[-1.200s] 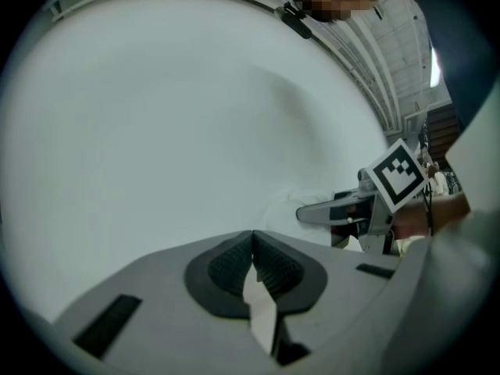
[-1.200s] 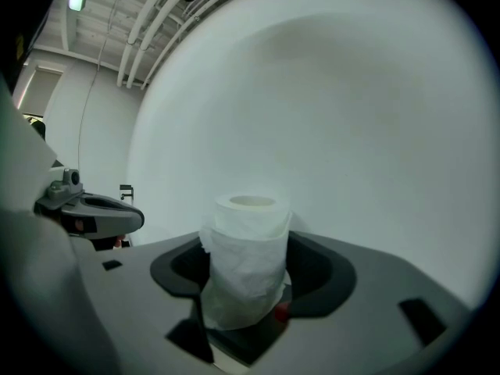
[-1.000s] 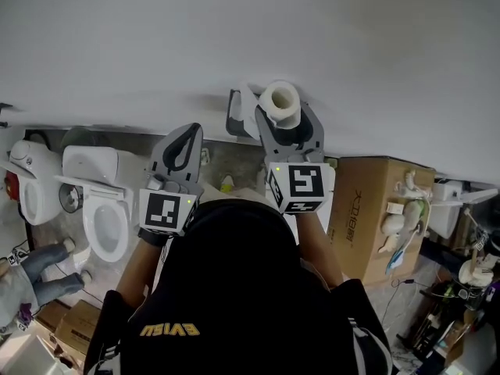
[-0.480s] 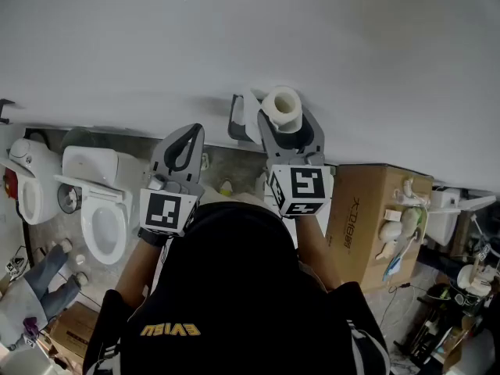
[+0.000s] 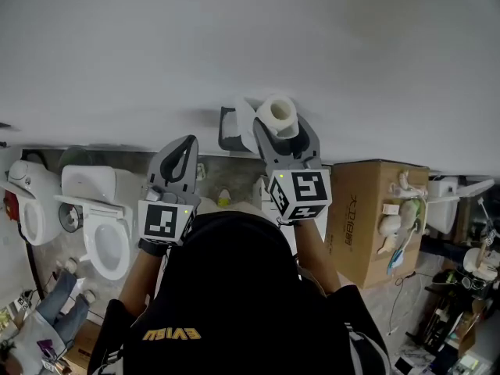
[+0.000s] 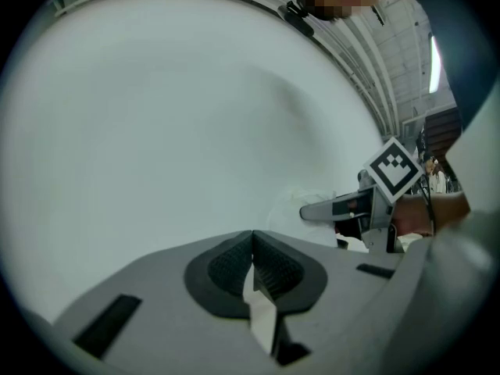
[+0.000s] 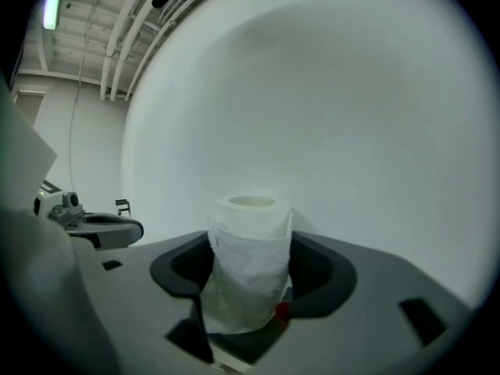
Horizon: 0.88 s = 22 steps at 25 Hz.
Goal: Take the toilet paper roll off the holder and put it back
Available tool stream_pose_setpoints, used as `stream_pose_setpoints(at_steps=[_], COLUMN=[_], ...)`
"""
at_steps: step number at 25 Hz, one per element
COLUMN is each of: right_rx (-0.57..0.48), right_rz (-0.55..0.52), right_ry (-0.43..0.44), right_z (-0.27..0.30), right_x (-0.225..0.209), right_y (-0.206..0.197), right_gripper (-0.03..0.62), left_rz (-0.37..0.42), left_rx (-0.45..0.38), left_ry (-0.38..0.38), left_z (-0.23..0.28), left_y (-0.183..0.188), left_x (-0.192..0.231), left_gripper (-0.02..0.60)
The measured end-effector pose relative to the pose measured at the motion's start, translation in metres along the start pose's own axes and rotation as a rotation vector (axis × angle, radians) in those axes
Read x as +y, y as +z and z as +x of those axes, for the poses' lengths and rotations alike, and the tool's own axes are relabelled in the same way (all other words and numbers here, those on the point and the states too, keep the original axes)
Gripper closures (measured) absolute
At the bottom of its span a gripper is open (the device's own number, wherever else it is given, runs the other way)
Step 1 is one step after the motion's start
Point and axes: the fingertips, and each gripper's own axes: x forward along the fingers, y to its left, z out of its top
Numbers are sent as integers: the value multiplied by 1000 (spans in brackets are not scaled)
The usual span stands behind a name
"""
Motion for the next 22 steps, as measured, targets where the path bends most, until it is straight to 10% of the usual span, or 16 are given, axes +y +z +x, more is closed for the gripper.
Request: stream_pose_setpoints(at_steps=[22], right_rx=[-33], right_rz=[-12], right_ry=[-490], right_z=[-128], right_x=[-74], right_y=[43], right_gripper=[324], left_rz=[58], left_rx=[-16], left_ry=[-427], left_z=[71], left_y=[18], left_x=[-67], left_gripper=[571])
